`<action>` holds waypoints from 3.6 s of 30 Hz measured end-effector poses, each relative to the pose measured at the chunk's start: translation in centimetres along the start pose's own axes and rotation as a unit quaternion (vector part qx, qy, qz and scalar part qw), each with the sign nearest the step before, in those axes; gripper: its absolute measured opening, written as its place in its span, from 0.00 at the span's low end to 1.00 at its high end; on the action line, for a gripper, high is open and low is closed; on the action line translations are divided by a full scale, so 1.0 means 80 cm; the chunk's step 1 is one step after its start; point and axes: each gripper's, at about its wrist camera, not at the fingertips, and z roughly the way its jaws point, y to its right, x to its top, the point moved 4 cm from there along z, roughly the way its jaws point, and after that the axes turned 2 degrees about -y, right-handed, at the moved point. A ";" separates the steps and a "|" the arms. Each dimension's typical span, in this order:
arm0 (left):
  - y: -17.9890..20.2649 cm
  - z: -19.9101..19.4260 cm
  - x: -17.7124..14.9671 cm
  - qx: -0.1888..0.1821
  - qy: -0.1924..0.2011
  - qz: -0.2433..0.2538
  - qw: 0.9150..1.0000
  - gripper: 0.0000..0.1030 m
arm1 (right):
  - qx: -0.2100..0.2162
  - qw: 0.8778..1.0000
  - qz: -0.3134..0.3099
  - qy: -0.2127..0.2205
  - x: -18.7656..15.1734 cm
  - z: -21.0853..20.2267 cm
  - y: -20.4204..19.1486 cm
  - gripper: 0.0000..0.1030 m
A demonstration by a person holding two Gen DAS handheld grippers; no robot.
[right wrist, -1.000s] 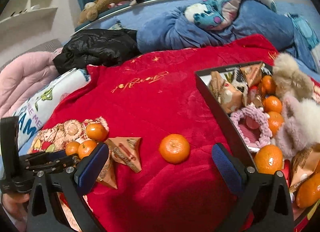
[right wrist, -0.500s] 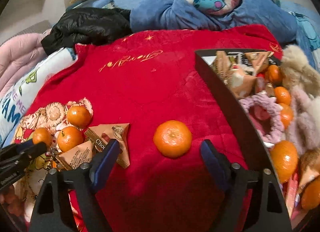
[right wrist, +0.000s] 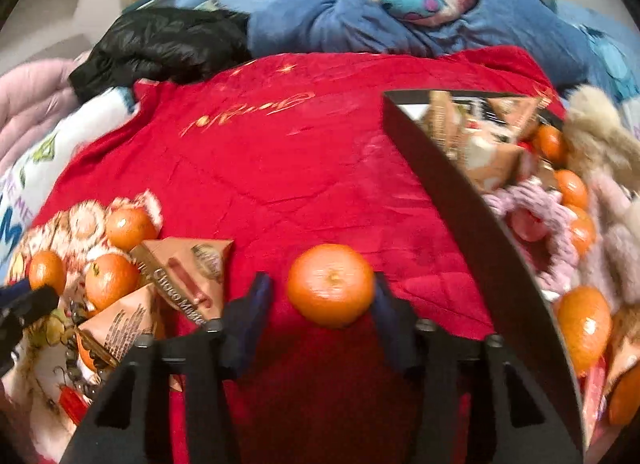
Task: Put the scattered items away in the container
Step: 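Grasp a tangerine with the left tool while the right tool grasps another tangerine, then carry both held tangerines over the black box, then lower both tangerines into the box and open both tools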
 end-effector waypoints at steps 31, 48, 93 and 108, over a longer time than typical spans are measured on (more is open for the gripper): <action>0.027 -0.033 0.016 -0.036 0.036 -0.022 0.998 0.36 | 0.023 0.998 -0.039 0.044 0.002 -0.079 -0.032 0.35; 0.178 -0.039 0.014 -0.108 0.036 0.038 0.993 0.36 | -0.002 0.995 0.001 0.100 0.001 -0.173 0.065 0.36; 0.352 0.012 0.012 -0.154 0.018 0.122 0.980 0.36 | -0.050 0.988 0.099 0.108 -0.022 -0.211 0.254 0.36; 0.384 0.086 0.102 -0.156 0.007 0.121 0.980 0.36 | -0.056 0.991 0.088 0.084 0.040 -0.136 0.260 0.36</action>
